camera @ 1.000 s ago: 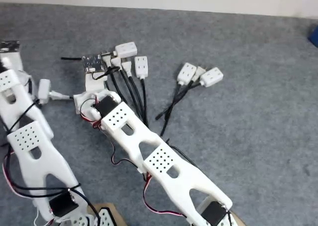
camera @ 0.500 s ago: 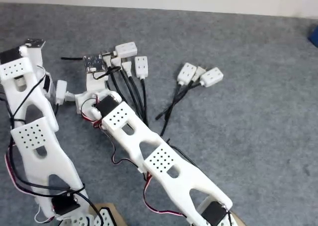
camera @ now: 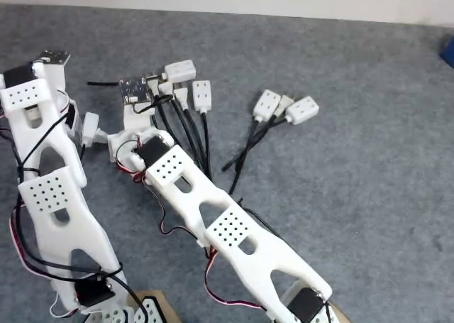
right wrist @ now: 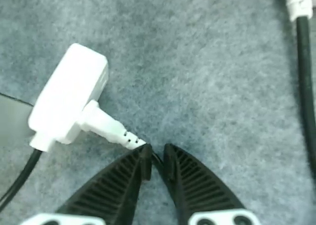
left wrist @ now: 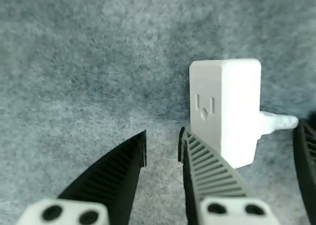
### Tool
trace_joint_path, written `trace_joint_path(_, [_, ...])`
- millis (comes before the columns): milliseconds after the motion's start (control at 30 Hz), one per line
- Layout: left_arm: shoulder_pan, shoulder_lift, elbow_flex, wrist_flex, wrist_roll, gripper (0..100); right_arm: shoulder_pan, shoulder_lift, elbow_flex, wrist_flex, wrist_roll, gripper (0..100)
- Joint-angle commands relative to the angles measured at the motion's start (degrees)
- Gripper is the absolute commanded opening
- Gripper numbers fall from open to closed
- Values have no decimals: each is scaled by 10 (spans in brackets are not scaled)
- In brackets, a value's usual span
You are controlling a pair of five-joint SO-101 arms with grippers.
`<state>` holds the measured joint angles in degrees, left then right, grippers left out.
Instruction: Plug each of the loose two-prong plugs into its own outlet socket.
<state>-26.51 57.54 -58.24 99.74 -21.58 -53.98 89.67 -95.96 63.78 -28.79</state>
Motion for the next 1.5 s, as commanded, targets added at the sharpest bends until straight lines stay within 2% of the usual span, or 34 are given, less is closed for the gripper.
trace_joint_path(0, [-15,-24,-36,13,-5,165,-28,1,-48,4,-4,84])
trace_joint_path(100, [-56,-24,-80,12,-4,231,-27,-5,-48,32,9,136])
trace_joint_path(200, [-88,-24,-120,15,-7,281,-26,-28,-48,77,68,310])
trace_joint_path(300, [-116,-23,-149,14,-7,280,-23,-62,-48,128,121,471])
trace_joint_path(400, [-127,-22,-163,15,-8,280,3,-108,-48,164,135,534])
trace_joint_path(567, [-120,-21,-160,15,-8,280,95,-190,-48,196,135,533])
trace_joint_path(800, [-48,-21,-163,11,-9,280,261,-270,-48,293,135,533])
trace_joint_path(900, [-11,-20,-160,10,-23,281,306,-278,-49,371,135,533])
trace_joint_path(1000, [12,-20,-159,-9,-25,281,351,-276,-47,375,137,525])
trace_joint_path(1267, [6,-20,-93,-35,-27,280,381,-276,-48,372,139,260])
trace_joint_path(1467, [-9,-20,-53,-53,-48,223,382,-276,-47,373,135,256])
